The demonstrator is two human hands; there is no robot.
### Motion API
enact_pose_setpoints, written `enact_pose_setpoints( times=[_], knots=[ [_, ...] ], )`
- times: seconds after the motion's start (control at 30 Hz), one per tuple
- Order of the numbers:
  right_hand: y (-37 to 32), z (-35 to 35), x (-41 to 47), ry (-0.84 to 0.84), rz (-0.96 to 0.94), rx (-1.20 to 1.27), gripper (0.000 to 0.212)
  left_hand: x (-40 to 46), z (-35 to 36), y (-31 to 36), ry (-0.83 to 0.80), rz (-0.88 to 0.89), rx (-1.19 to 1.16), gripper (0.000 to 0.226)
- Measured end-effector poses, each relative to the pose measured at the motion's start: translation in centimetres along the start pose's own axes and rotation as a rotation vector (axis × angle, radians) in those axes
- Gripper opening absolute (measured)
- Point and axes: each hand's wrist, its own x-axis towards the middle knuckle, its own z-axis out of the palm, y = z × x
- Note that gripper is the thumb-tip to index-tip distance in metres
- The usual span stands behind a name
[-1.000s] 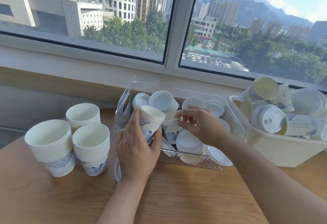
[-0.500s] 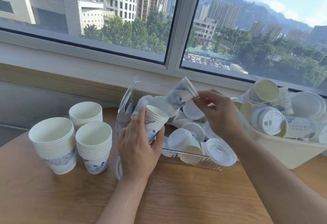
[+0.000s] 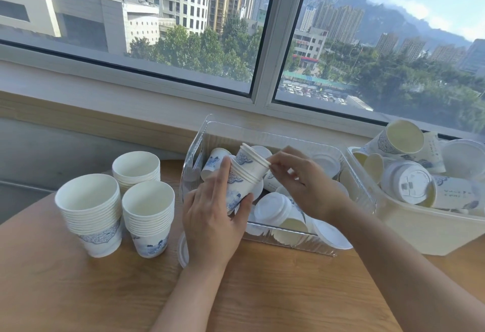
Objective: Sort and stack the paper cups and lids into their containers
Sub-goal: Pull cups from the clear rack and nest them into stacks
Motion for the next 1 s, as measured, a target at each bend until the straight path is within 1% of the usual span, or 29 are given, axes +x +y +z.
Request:
enact_pose_setpoints(
  times=[0.07,0.17,0.27,0.43,0.57,0.67,0.77,0.83,0.9,1.0],
  knots=[
    [-0.2,0.2,0.1,-0.038,0.031,0.050,0.022,0.1,-0.1,0.0,-0.002,0.007,-0.003,0.077],
    [-0.7,0.3,0.6,-0.018,0.070,0.156,0.028,0.1,-0.1,0.0,0.002,0.011,-0.004,0.078],
    [-1.1,0.6,1.1,-0.028,0.077,0.224,0.029,0.0,-0.1,0.0,-0.003,0.015,-0.003,0.079],
    [-0.9,1.6,1.5,-0.048,0.070,0.263,0.030,0.0,-0.1,-0.1,-0.017,0.011,-0.001,0.078],
    [-0.4,1.8,1.7,-0.030,0.053,0.325,0.041,-0.1,-0.3,0.0,-0.027,-0.009,-0.009,0.078],
    [-0.2,1.4,2.6,-0.063,0.034,0.346,0.041,0.0,-0.4,0.0,-0.027,-0.033,-0.022,0.078],
    [0.3,1.4,4.4,-0.050,0.032,0.290,0.036,0.0,-0.4,0.2,-0.009,-0.038,-0.022,0.077],
    [0.8,1.8,6.0,-0.043,0.046,0.186,0.034,0.0,-0.3,0.2,0.002,-0.029,-0.011,0.077],
    [1.2,2.3,7.6,-0.091,0.053,0.070,0.036,0.0,-0.3,0.2,0.006,-0.024,-0.005,0.076],
    [1.8,3.2,9.9,-0.218,0.065,-0.072,0.040,0.0,-0.3,0.3,-0.005,-0.036,0.003,0.076]
  ],
)
